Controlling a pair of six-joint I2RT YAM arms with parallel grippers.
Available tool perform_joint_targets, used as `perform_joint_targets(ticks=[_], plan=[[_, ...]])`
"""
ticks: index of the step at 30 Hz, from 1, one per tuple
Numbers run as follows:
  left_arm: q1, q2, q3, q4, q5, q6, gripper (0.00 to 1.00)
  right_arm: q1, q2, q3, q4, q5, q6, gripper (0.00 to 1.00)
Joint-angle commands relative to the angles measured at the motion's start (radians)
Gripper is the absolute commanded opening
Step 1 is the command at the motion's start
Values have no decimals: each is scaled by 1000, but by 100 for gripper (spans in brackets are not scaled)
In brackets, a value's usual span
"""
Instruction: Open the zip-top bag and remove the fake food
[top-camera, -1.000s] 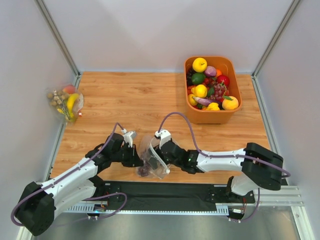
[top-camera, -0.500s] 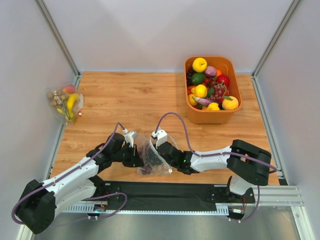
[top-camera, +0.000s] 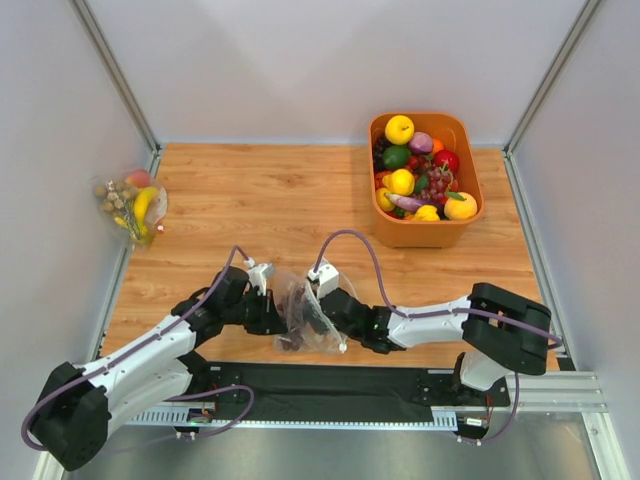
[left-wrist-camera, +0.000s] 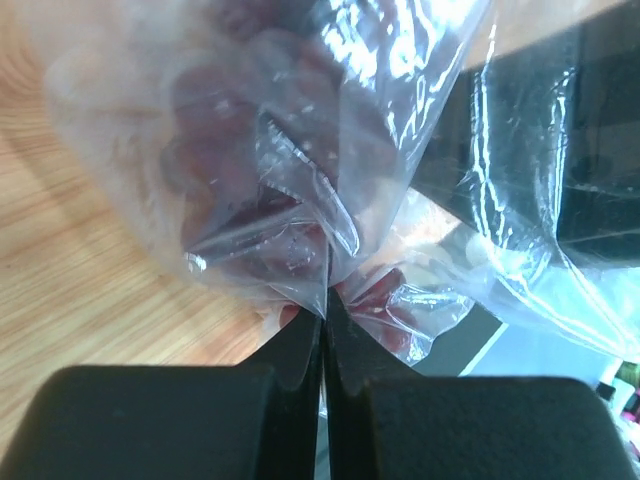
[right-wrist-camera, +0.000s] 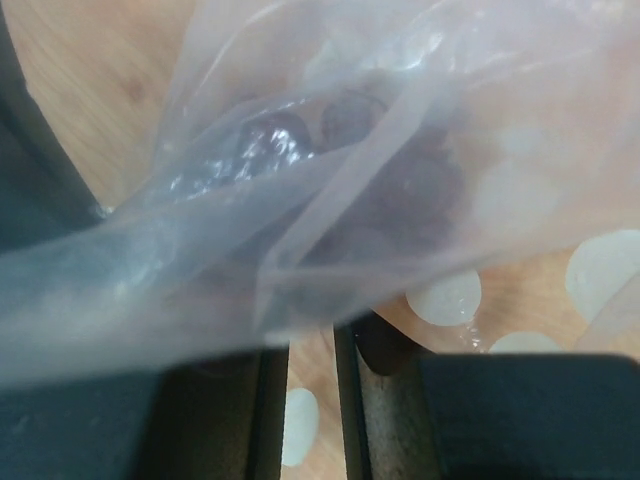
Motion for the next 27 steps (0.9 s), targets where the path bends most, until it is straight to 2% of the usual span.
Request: perform_joint_targets(ticks=[1, 2, 6, 11, 17, 23, 25, 27], plan=[[-8, -52, 25, -26, -40, 4, 6, 31, -61, -35, -62, 57, -6, 0], [-8, -63, 25, -32, -48, 3, 16, 37, -84, -38, -87, 69, -4, 0], [-8, -115, 29, -63, -83, -11, 45, 61, -131, -51, -150, 107, 8, 0], [-8, -160, 57, -99, -117, -13, 65, 91, -185, -67, -197, 137, 26, 0], [-8, -141, 81, -57, -143, -29, 74, 141, -207, -71, -231, 169, 43, 0], [-8, -33, 74, 61, -109, -74, 75, 175, -207, -74, -237, 190, 65, 0], [-6, 6, 74, 88, -96, -80, 73, 181, -208, -71, -237, 193, 68, 0], [-8, 38, 74, 117, -64, -85, 63, 186, -210, -72, -239, 203, 72, 0]])
